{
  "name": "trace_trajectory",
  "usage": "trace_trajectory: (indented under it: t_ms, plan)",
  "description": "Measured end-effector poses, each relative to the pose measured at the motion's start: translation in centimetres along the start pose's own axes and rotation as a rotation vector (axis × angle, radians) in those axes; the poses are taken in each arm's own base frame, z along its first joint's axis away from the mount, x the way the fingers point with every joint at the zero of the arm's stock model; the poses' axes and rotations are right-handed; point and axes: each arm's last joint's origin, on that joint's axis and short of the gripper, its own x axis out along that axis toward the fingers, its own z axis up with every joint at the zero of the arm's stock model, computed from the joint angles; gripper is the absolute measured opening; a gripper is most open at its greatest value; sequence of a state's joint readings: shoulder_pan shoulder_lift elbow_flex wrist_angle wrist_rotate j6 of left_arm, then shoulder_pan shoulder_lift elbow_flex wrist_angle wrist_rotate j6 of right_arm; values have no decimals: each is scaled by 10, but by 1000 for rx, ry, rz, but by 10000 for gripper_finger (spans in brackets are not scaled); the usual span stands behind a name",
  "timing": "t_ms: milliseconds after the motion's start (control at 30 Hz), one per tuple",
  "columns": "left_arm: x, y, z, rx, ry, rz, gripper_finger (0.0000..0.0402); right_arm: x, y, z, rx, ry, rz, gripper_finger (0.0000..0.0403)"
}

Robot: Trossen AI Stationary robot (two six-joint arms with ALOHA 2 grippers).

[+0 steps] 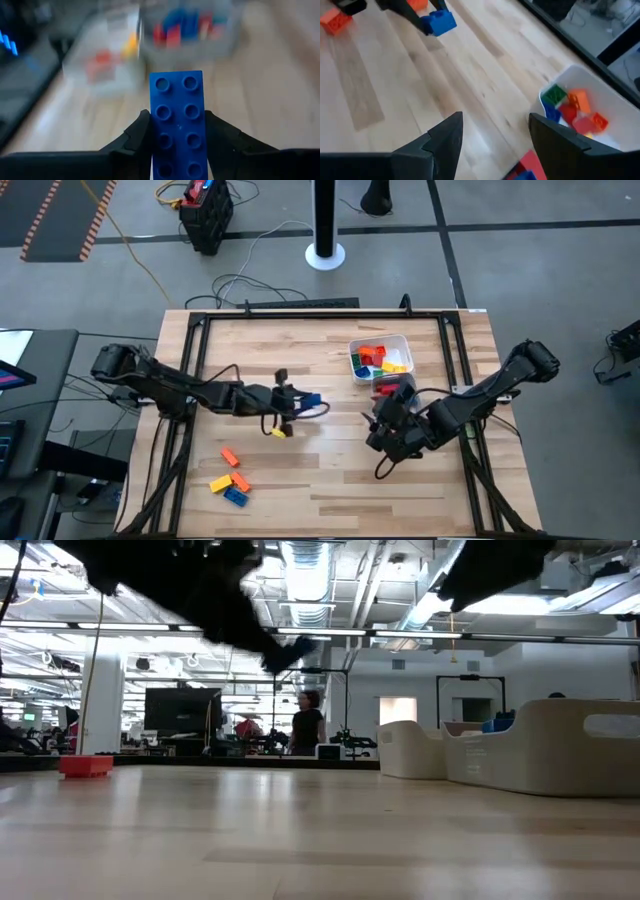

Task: Sort blocks by size
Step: Put the large blue game piece into the gray bin

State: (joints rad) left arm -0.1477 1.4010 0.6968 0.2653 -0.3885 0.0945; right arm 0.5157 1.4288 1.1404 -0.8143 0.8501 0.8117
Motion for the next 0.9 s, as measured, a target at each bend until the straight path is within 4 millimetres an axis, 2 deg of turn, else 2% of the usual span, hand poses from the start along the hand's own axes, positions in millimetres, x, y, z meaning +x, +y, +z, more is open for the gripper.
trace_trajectory:
  t_ms: [133, 267, 467, 767, 900]
  plan:
    - [4, 0, 18, -39, -204, -23, 129, 2, 1, 6, 5, -48, -1, 255]
    - [25, 6, 14, -136, -231, -97, 129, -9, -4, 13, 58, -63, 7, 255]
    - [87, 10, 13, -227, -164, -165, 129, -27, -9, 4, 70, -23, 2, 255]
    - [183, 27, 55, -252, -208, -205, 129, -38, -6, -4, 36, -45, 16, 255]
    - [221, 31, 62, -259, -149, -189, 158, -40, -4, -6, 26, -48, 22, 255]
